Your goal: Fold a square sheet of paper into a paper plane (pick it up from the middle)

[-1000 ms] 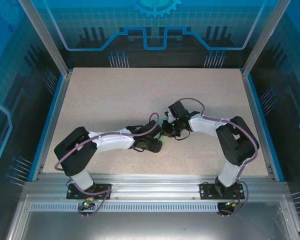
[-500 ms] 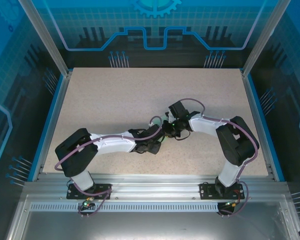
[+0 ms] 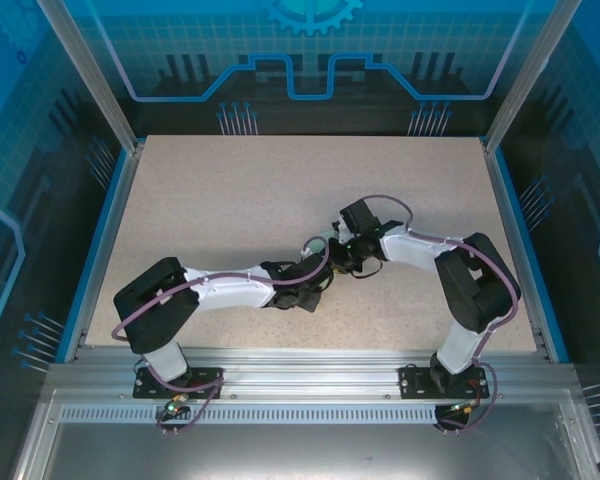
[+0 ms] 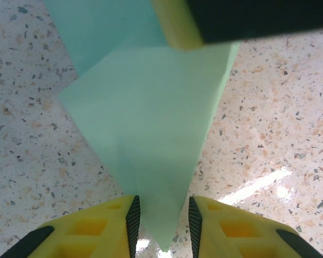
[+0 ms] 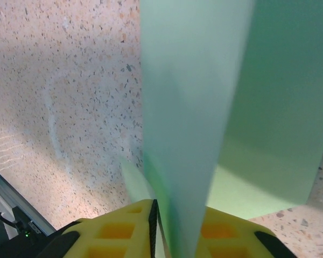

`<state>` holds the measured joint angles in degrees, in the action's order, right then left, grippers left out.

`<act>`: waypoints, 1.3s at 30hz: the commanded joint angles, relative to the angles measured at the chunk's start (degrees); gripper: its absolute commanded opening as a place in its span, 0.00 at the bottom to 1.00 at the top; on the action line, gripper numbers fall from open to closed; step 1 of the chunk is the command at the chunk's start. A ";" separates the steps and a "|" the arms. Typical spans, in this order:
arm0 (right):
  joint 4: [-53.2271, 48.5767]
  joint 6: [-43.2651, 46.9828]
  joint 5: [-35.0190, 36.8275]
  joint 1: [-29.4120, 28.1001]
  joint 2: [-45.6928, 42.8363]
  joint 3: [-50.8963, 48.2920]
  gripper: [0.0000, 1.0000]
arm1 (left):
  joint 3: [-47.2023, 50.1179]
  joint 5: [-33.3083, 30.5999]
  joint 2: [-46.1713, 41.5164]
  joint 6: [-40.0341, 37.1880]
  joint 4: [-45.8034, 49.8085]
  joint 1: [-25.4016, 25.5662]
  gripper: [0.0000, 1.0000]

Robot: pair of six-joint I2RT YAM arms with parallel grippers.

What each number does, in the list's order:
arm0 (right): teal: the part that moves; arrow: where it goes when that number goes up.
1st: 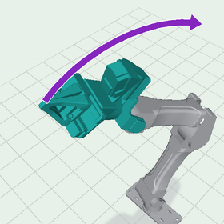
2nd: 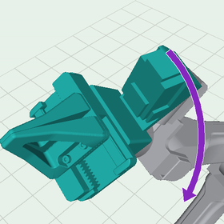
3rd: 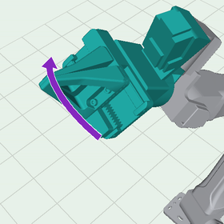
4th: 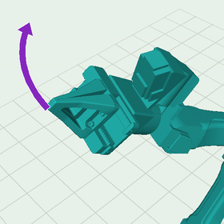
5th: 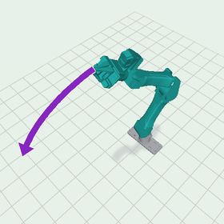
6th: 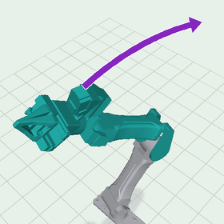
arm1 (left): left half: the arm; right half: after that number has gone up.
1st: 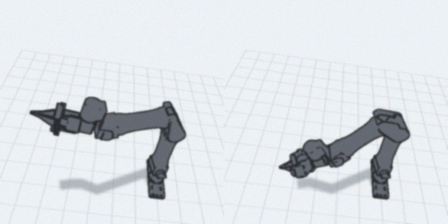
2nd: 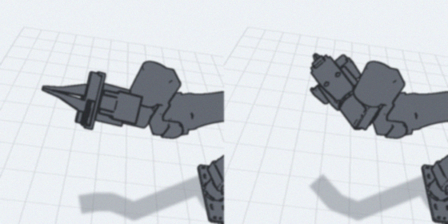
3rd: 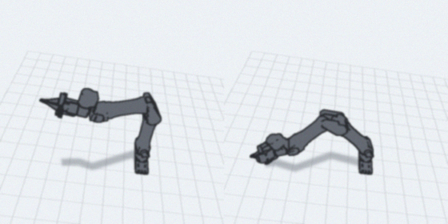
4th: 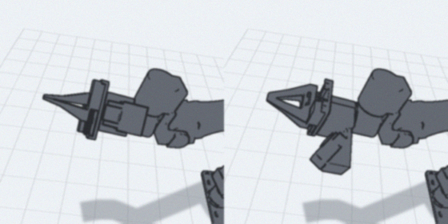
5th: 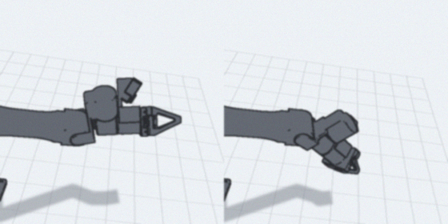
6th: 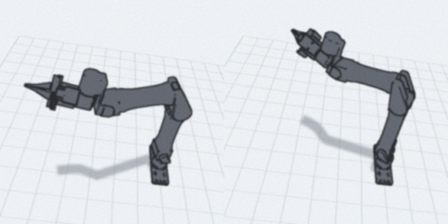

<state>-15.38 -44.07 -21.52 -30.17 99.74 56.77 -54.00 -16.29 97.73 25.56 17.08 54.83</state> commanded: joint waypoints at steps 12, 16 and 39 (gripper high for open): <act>0.52 -0.05 -2.87 0.42 -1.05 1.38 0.08 | -0.74 1.36 0.11 -2.71 -2.84 0.98 0.41; 0.79 -0.29 -3.09 0.47 -1.31 1.00 0.09 | -1.16 0.26 0.68 -2.58 -2.54 0.98 0.36; 0.25 0.48 -3.26 0.49 -1.60 1.34 0.16 | 1.08 -0.83 -0.57 -2.01 -3.70 0.25 0.06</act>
<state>-15.44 -43.70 -22.87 -29.47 99.70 56.86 -53.80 -18.39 97.71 24.10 16.27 54.92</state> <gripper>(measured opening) 0.154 0.076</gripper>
